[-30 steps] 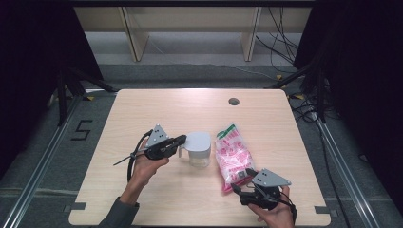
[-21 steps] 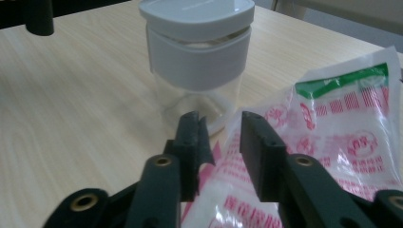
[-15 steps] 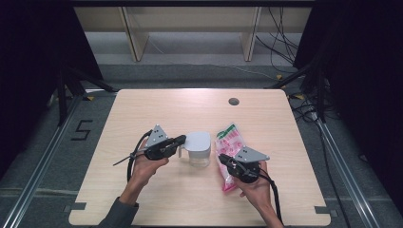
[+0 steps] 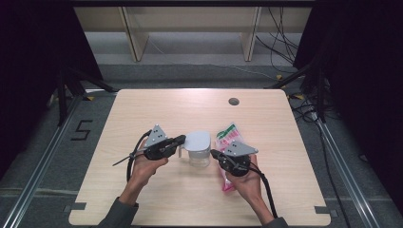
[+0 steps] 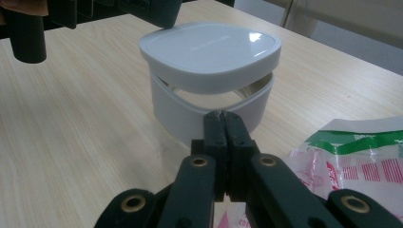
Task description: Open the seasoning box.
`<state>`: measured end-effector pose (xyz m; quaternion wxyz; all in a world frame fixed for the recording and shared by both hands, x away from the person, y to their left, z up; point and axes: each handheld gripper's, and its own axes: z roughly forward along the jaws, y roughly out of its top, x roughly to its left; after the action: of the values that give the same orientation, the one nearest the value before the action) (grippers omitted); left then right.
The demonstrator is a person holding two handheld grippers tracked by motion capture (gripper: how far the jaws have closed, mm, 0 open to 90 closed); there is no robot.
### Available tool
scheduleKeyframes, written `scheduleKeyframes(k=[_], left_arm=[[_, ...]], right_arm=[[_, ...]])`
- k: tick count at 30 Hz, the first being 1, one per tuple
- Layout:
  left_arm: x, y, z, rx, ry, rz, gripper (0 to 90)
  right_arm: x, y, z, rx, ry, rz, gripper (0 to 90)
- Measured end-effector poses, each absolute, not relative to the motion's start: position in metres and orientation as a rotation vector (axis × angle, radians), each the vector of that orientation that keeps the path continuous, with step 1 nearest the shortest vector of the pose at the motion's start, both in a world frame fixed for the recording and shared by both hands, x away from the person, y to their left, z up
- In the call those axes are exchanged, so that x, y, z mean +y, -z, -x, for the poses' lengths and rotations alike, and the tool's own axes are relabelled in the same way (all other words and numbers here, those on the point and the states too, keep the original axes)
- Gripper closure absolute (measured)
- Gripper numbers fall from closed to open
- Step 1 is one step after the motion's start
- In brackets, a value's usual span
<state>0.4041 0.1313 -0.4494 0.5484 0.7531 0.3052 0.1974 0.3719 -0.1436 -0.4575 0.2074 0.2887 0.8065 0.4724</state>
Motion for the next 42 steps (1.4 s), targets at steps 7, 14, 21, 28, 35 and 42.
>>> scheduleKeyframes(k=[7,14,21,28,35,42], left_arm=[[0.133,0.450,-0.405,0.714,-0.469,-1.786,87.7],[0.135,0.451,-0.406,0.724,-0.466,-1.786,86.5],[0.143,0.447,-0.405,0.704,-0.456,-1.769,74.6],[0.155,0.438,-0.395,0.675,-0.487,-1.782,64.4],[0.163,0.447,-0.380,0.704,-0.503,-1.833,53.1],[0.159,0.461,-0.376,0.770,-0.495,-1.843,41.6]], right_arm=[[-0.138,0.457,-0.373,2.236,-1.324,-0.813,90.0],[-0.133,0.445,-0.375,2.201,-1.352,-0.778,90.0],[-0.128,0.437,-0.378,2.184,-1.362,-0.764,90.0],[-0.124,0.434,-0.379,2.206,-1.372,-0.774,90.0],[-0.112,0.429,-0.380,2.187,-1.394,-0.728,90.0],[-0.102,0.428,-0.381,2.179,-1.416,-0.719,90.0]])
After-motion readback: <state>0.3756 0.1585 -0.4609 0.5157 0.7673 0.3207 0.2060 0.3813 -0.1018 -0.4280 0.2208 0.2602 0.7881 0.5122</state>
